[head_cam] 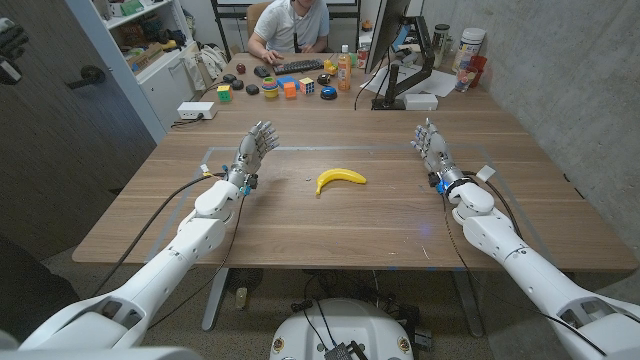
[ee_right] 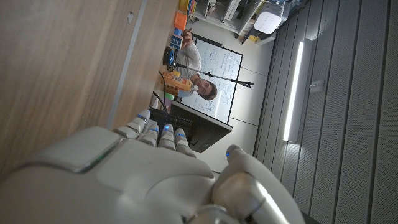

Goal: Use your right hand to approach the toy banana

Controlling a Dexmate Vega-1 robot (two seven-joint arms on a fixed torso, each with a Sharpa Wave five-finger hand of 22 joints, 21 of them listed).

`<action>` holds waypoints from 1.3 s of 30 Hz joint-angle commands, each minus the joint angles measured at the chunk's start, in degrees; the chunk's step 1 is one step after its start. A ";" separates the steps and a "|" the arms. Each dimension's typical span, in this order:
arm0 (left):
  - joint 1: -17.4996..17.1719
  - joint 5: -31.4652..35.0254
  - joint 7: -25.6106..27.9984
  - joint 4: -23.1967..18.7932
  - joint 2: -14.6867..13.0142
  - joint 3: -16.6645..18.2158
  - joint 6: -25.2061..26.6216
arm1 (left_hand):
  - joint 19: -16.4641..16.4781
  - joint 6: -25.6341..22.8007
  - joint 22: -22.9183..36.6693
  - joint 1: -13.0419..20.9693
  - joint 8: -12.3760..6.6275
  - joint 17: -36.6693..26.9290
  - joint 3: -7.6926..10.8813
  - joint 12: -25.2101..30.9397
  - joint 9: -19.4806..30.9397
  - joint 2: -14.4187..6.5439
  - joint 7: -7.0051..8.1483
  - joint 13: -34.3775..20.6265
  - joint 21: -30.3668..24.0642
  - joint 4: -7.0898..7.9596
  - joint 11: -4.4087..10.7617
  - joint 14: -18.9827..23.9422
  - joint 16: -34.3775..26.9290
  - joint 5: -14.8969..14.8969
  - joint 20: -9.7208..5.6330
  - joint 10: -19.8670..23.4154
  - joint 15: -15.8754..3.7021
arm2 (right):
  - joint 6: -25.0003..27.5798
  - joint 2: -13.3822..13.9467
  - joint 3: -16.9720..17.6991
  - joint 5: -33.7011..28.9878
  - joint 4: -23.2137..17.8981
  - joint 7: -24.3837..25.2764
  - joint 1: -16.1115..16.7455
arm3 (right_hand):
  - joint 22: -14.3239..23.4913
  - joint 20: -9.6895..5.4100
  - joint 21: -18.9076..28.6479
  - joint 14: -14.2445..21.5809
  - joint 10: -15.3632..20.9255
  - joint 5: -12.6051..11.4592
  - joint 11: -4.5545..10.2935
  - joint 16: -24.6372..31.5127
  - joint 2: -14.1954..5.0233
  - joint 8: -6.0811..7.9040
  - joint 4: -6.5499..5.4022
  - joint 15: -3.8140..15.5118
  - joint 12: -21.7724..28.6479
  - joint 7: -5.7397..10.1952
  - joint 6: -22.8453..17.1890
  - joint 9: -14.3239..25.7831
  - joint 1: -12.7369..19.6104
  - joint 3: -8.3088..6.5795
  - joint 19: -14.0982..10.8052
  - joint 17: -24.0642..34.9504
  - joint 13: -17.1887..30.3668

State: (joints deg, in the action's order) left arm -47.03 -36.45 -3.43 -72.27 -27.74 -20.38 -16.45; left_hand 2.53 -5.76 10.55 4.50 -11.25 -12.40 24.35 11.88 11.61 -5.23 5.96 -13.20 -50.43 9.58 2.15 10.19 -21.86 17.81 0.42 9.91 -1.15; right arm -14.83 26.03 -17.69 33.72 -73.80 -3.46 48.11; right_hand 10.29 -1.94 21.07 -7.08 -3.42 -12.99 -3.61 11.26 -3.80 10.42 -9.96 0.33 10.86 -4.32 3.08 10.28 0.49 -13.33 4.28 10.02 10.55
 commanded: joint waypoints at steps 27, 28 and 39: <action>0.24 6.05 -5.06 2.76 5.96 6.34 3.04 | 0.40 -0.14 0.24 0.03 -0.31 -0.24 0.38 0.30 0.12 -1.12 0.42 -0.24 -0.57 0.00 0.07 0.49 -0.28 0.22 0.03 0.46 0.09 | 2.78 -15.77 8.30 -41.97 -10.15 4.18 6.71 | 0.28 12.33 -0.36 6.15 3.83 -1.10 -0.52 0.46 1.73 1.15 5.21 -5.77 1.53 4.93 -3.11 0.47 5.74 0.82 -6.21 0.15 0.37; 0.22 6.11 -5.09 2.75 6.01 6.41 3.07 | 0.40 -0.14 0.24 0.03 -0.31 -0.24 0.38 0.30 0.12 -1.12 0.42 -0.24 -0.57 0.00 0.07 0.49 -0.28 0.22 0.03 0.46 0.09 | 2.71 -15.93 8.44 -42.15 -10.11 4.07 6.72 | 0.28 12.28 -0.39 6.13 3.85 -1.10 -0.53 0.43 1.84 1.15 5.26 -5.74 1.53 4.90 -3.13 0.47 5.77 0.86 -6.19 0.15 0.37; 0.81 6.67 -5.46 3.59 6.47 6.93 3.74 | 0.40 -0.14 0.24 0.03 -0.31 -0.24 0.38 0.30 0.12 -1.12 0.42 -0.24 -0.57 0.00 0.07 0.49 -0.28 0.22 0.03 0.46 0.09 | 1.60 -17.90 4.49 -50.14 -6.92 6.04 4.82 | 0.23 12.60 -0.66 6.25 3.82 -1.27 -0.58 0.17 3.78 1.14 6.40 -5.73 1.48 4.98 -3.17 0.50 6.72 1.60 -6.77 0.19 0.41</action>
State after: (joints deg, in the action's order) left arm -46.78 -30.46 -8.37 -69.47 -21.93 -14.06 -13.33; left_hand 2.52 -5.75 10.54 4.49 -11.25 -12.39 24.34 11.87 11.60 -5.23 5.95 -13.19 -50.69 9.57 2.15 10.27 -21.85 17.80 0.42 9.89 -1.24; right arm -12.13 10.40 -9.90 -8.07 -82.49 0.23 54.14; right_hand 10.39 10.13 20.73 -1.41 0.10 -13.89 -4.20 11.70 -1.11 11.31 -4.17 -5.30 11.98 0.41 0.40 10.54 6.78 -11.64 -1.90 10.01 10.81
